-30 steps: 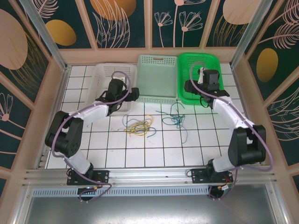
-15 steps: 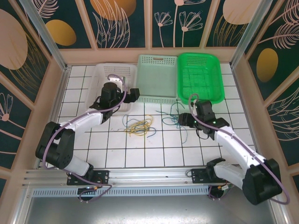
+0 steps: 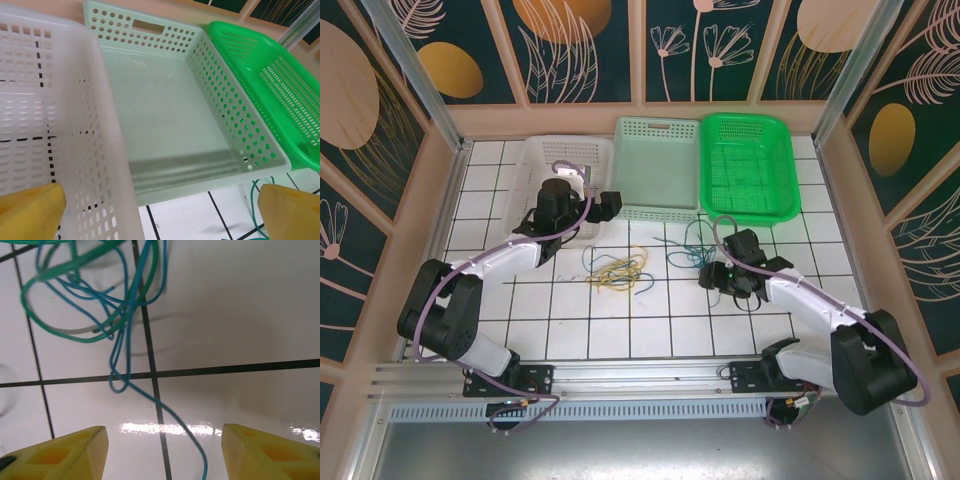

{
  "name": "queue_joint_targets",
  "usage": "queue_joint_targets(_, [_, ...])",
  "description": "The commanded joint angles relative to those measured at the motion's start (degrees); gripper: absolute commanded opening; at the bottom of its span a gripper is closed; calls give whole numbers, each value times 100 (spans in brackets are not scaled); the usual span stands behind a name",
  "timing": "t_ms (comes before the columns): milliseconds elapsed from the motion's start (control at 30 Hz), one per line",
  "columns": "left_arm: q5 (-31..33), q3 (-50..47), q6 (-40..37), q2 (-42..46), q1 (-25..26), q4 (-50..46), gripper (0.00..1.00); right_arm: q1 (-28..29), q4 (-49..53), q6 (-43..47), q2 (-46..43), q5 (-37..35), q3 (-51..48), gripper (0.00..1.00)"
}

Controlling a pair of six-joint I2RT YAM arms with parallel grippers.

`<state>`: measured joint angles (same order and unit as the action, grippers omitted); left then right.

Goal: Untangle the cables

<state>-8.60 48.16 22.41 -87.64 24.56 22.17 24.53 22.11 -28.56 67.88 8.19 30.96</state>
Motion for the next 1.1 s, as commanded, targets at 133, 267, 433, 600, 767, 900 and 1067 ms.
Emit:
queue_joint_targets(133, [5, -123, 52, 301, 40, 95, 98, 67, -609, 236, 271, -29, -111, 25])
queue_joint_targets(267, [56, -175, 37, 418, 40, 60, 98, 272, -404, 542, -321, 122, 53, 0])
queue_joint_targets(433, [87, -184, 13, 484, 38, 24, 99, 359, -255, 613, -1233, 898, 230, 0])
queue_joint_targets(600, [-84, -185, -43, 576, 64, 59, 99, 392, 119, 732, -1435, 1660, 841, 0])
queue_joint_targets(767, [-382, -185, -370, 635, 329, 59, 98, 407, 231, 827, -1347, 2052, 1508, 0])
queue_joint_targets(900, [-977, -216, -693, 625, 653, 255, 98, 405, 522, 998, -1071, 1994, 1989, 0])
queue_joint_targets(1067, [-1846, -283, -973, 455, 949, 606, 95, 377, 516, 1019, -885, 2178, 2134, 0])
